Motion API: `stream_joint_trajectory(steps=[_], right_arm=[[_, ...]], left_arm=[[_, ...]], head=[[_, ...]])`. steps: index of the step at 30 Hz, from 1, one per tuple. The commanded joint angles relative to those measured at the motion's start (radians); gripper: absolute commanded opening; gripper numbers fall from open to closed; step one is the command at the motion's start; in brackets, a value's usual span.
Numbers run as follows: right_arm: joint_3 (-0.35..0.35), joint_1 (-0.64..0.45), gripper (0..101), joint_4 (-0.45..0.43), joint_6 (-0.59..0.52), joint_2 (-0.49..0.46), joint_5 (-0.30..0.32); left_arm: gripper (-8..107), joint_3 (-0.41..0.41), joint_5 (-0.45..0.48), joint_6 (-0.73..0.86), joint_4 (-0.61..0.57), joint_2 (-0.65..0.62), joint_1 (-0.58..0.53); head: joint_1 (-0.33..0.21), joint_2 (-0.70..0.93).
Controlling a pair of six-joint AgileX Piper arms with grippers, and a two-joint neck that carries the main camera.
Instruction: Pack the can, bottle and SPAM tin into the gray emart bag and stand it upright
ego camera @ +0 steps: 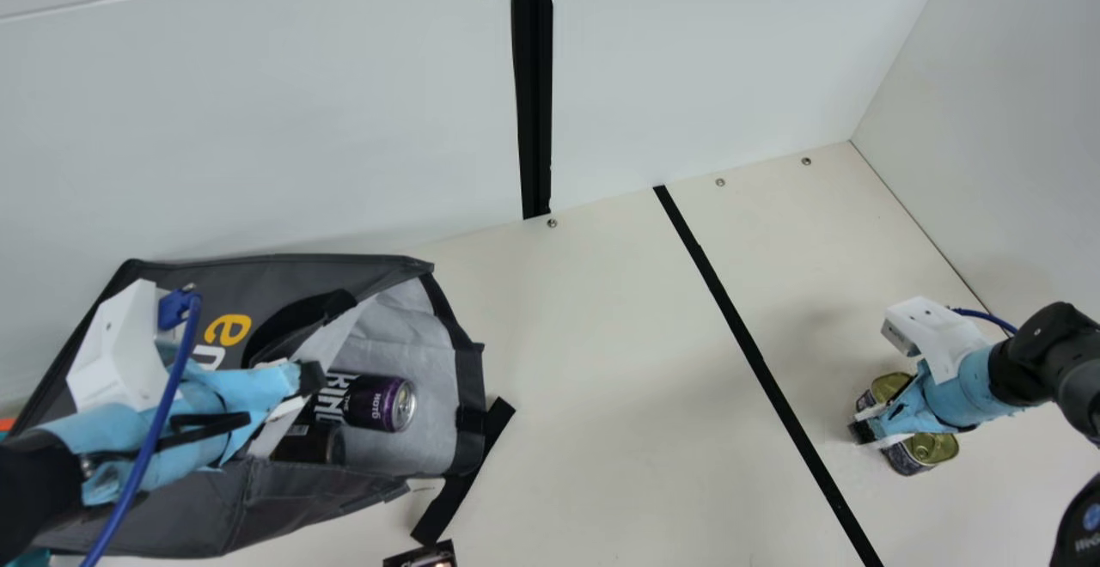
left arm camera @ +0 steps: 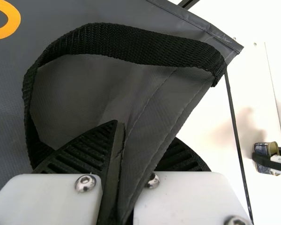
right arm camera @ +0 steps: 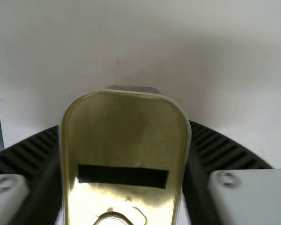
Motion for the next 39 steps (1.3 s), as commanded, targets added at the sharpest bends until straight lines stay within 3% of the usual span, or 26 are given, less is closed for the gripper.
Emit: stream_joint_trajectory(steps=[1,6,7,23,39], right_arm=[[-0.005,-0.002,35,0.005,-0.007,0.004,0.004],[-0.024,-0.009,1,0.016,-0.028,0.009,0.019],[-0.028,-0.011,0,0.019,-0.032,0.009,0.023],[-0.066,-0.006,0,0.04,-0.084,-0.056,0.108],[-0.052,0.174,0,-0.007,0.033,-0.151,0.125]], left_arm=[[-8,0.0,0.0,0.0,0.0,0.0,0.0],[-8,0.0,0.0,0.0,0.0,0.0,0.0],[-8,0.0,0.0,0.0,0.0,0.0,0.0],[-8,0.0,0.0,0.0,0.0,0.0,0.0],[-8,0.0,0.0,0.0,0.0,0.0,0.0]], head=[[-0.023,-0.002],[-0.023,-0.002],[-0.023,-0.002],[-0.023,-0.002],[-0.023,-0.002]])
